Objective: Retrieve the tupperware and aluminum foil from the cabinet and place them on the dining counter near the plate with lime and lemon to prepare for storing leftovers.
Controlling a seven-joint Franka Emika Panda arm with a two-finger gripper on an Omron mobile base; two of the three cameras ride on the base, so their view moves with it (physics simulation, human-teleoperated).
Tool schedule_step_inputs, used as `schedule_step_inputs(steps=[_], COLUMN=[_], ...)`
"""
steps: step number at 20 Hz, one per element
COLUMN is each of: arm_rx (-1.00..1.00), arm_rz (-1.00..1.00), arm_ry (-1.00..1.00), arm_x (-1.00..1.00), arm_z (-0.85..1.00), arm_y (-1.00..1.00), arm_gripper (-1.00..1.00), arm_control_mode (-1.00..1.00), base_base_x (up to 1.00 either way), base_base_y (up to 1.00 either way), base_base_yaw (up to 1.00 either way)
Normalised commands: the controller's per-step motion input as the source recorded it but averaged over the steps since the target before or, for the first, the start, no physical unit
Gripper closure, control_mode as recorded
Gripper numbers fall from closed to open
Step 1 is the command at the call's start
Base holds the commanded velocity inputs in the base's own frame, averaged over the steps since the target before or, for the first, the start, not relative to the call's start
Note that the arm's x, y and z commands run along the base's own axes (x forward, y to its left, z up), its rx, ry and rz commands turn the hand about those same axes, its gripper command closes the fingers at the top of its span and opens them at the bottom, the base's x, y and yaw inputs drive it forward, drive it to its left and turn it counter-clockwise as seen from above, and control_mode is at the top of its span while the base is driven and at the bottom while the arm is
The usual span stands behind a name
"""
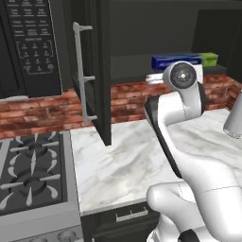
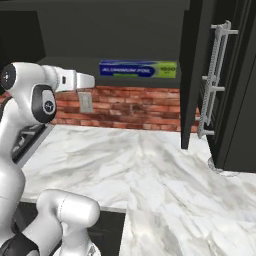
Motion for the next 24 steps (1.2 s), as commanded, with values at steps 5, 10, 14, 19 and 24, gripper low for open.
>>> schedule_step_inputs(steps=[5,10,14,19,24], arm_rx=[0.19,0.21,0.14,0.05,0.02], arm_rz=[-0.11,-0.05,0.0,0.0,0.0], arm_ry=[0.01,0.0,0.0,0.0,0.01], arm_x=[0.2,0.23,0.27,0.51,0.59], arm_z=[0.18,0.06,0.0,0.0,0.0], arm_y=[0.0,0.0,0.0,0.0,0.0], arm_gripper=[-1.0,-1.0,-1.0,-1.0,-1.0], arm_control_mode=[-1.0,-1.0,-1.0,-1.0,-1.0], base_base_x=[0.0,0.0,0.0,0.0,0.0], base_base_y=[0.0,0.0,0.0,0.0,0.0], base_base_yaw=[0.0,0.0,0.0,0.0,0.0])
